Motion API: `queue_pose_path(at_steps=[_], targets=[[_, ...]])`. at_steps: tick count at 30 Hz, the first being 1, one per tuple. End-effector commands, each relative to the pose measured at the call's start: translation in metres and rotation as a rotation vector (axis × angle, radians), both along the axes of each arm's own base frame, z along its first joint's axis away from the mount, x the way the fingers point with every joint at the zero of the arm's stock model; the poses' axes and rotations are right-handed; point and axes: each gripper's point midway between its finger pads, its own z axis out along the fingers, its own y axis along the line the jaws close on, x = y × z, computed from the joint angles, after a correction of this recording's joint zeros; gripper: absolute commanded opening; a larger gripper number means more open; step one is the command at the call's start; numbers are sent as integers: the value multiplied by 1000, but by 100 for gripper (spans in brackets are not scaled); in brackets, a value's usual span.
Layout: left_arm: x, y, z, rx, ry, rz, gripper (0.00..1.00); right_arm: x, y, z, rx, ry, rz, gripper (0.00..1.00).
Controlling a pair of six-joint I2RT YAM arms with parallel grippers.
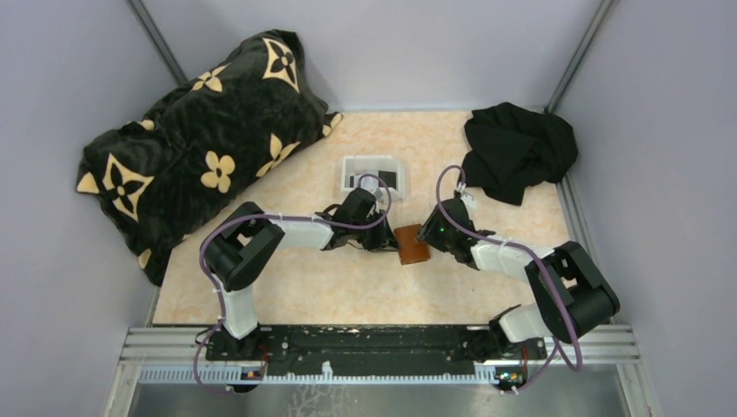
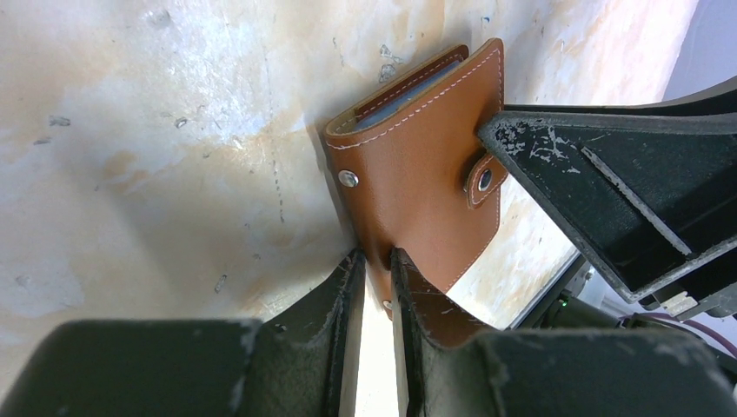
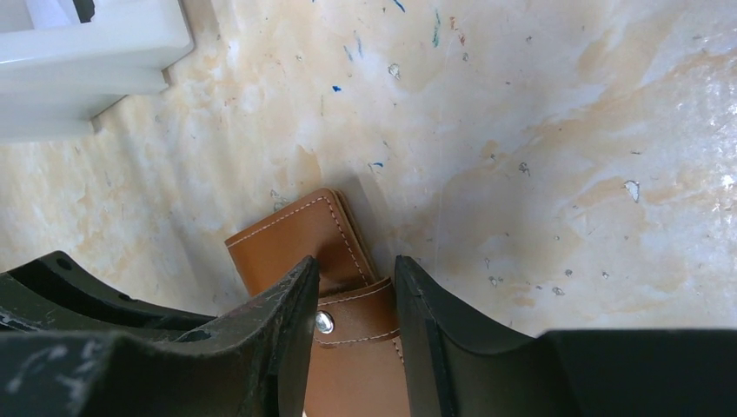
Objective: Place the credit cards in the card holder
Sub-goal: Close the card holder at the center of the board.
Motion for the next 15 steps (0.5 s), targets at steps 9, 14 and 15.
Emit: queue_pose_path(at_steps=[9, 14, 15], targets=[[-16, 54, -70, 280, 93, 29, 25, -80, -29, -61, -162, 293, 23, 39], [-16, 54, -70, 279, 91, 28, 25, -77, -32, -56, -139, 244, -10, 39], [-16, 54, -71, 280, 93, 28, 25, -75, -31, -53, -124, 223, -18, 39]])
